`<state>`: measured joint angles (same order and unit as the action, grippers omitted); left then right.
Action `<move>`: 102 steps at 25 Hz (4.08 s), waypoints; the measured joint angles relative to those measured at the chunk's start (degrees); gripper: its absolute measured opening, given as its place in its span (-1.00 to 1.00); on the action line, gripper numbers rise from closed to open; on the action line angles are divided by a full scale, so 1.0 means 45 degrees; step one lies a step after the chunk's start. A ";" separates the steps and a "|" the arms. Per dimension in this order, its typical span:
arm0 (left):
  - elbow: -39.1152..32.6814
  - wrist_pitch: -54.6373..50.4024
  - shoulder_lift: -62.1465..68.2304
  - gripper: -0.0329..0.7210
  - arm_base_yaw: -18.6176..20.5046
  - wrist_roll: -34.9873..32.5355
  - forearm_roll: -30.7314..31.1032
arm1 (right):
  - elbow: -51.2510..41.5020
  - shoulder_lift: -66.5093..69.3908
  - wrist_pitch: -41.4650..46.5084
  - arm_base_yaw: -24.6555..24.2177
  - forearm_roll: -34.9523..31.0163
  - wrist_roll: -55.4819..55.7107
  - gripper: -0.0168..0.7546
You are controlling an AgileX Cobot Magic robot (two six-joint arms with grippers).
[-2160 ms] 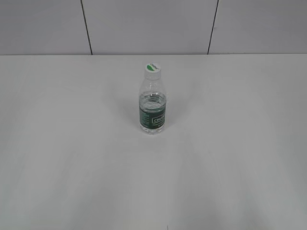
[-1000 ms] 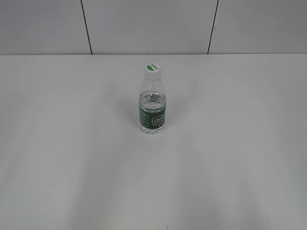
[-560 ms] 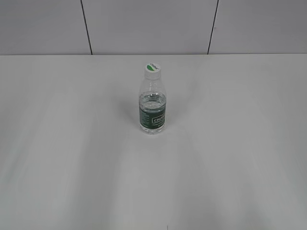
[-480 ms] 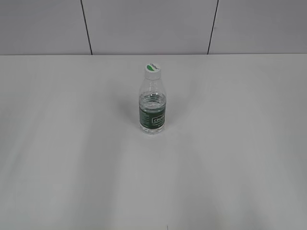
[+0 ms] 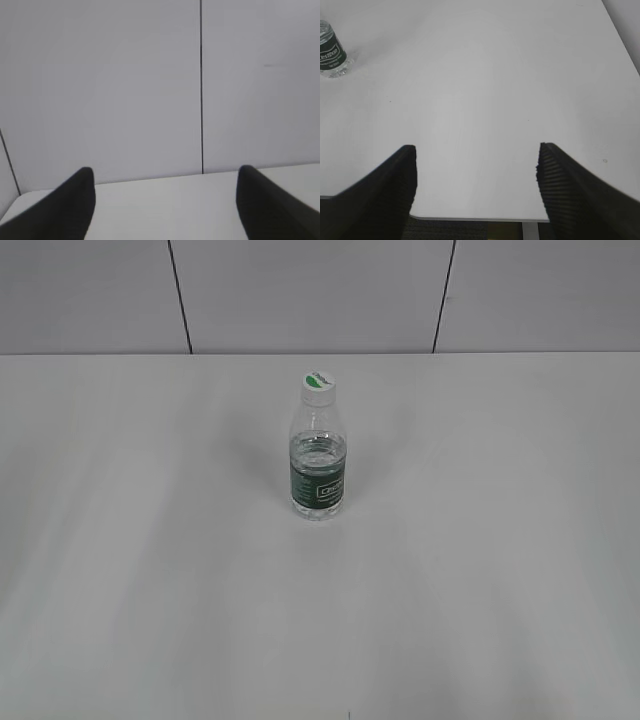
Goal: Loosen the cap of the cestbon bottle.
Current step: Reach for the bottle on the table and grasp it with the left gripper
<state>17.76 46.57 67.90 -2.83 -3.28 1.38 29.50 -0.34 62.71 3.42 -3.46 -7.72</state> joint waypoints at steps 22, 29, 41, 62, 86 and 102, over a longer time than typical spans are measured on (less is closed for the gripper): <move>0.0060 0.4950 0.8754 0.49 0.0000 0.0000 0.4955 | 0.0000 0.0000 0.0000 0.0000 0.0000 0.0000 0.52; 0.1697 0.4953 1.0686 0.49 0.0013 0.1106 0.8789 | 0.0000 0.0000 0.0000 0.0000 0.0000 0.0000 0.52; 0.5538 0.5051 1.1386 0.49 0.0000 0.4649 1.3970 | 0.0000 0.0000 0.0000 0.0000 0.0000 -0.0010 0.52; 0.9968 0.5028 1.4464 0.64 -0.1914 0.6859 1.6324 | 0.0000 0.0000 0.0000 0.0000 0.0000 0.0000 0.52; 1.1798 0.5014 1.5471 0.17 -0.3039 0.7297 1.5559 | 0.0000 0.0000 0.0000 0.0000 0.0000 0.0000 0.52; 1.1809 0.5035 1.5471 0.18 -0.2972 0.7297 1.5717 | 0.0000 0.0000 0.0000 0.0000 0.0000 0.0000 0.52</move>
<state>70.90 69.23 137.52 -16.21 29.56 72.10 29.50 -0.34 62.71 3.42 -3.46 -7.72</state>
